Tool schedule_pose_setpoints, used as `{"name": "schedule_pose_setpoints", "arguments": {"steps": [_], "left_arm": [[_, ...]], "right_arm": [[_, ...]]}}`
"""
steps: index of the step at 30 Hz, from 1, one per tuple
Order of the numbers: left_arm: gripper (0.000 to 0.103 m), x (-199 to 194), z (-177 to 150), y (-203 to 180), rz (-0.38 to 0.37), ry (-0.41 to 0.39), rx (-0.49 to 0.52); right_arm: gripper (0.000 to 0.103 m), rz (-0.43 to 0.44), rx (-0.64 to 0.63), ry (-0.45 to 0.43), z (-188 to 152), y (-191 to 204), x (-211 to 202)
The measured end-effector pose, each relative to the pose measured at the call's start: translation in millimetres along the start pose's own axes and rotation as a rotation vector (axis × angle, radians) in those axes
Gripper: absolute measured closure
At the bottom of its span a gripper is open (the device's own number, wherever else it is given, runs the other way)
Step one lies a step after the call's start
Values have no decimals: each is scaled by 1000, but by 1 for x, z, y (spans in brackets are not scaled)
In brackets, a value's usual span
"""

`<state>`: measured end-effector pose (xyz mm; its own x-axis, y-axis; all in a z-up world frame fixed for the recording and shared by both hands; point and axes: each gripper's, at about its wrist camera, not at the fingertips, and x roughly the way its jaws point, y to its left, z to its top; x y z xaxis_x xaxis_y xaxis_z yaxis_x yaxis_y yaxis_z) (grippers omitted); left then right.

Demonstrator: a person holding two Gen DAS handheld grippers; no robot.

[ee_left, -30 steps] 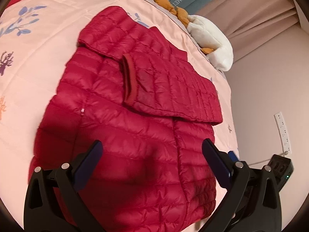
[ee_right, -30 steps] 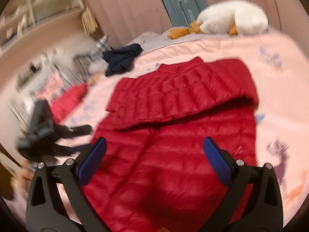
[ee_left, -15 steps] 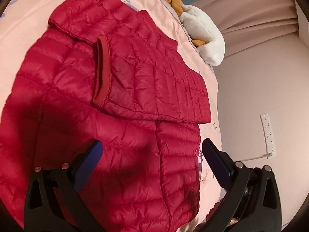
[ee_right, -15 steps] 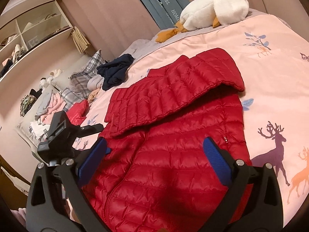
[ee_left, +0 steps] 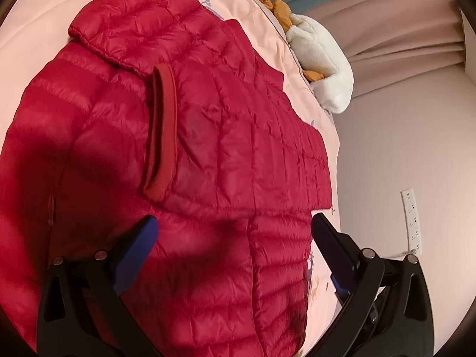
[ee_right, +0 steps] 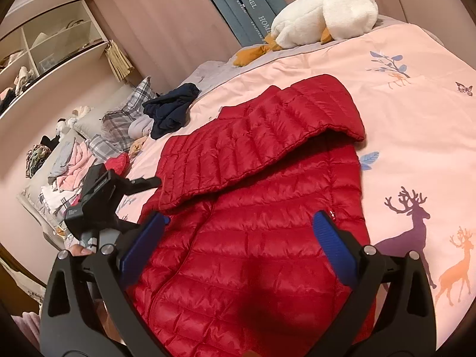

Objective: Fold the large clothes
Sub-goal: 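Move the left gripper to the dark red cuff edge of the folded sleeve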

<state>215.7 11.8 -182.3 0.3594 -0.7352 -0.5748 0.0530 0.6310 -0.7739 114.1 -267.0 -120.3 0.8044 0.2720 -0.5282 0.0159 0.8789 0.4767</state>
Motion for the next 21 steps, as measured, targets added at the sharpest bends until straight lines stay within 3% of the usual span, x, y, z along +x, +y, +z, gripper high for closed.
{"name": "schedule_pose_setpoints", "arguments": {"steps": [11,15,20,21], "left_arm": [[1,11,25,3,-16,-46,-25],[5,7,29,2,-19,-111,-34],[72,6,36,15,64,-134,-77],[78,7,37,18,82,-136,-87]], "right_arm": [[2,4,2,4,-3,-1,2],[2,-2,-6,6,-3,0,4],[2,-17,-17,12,-5,2,6],[2,-20,-13,14,-6,1,6]]}}
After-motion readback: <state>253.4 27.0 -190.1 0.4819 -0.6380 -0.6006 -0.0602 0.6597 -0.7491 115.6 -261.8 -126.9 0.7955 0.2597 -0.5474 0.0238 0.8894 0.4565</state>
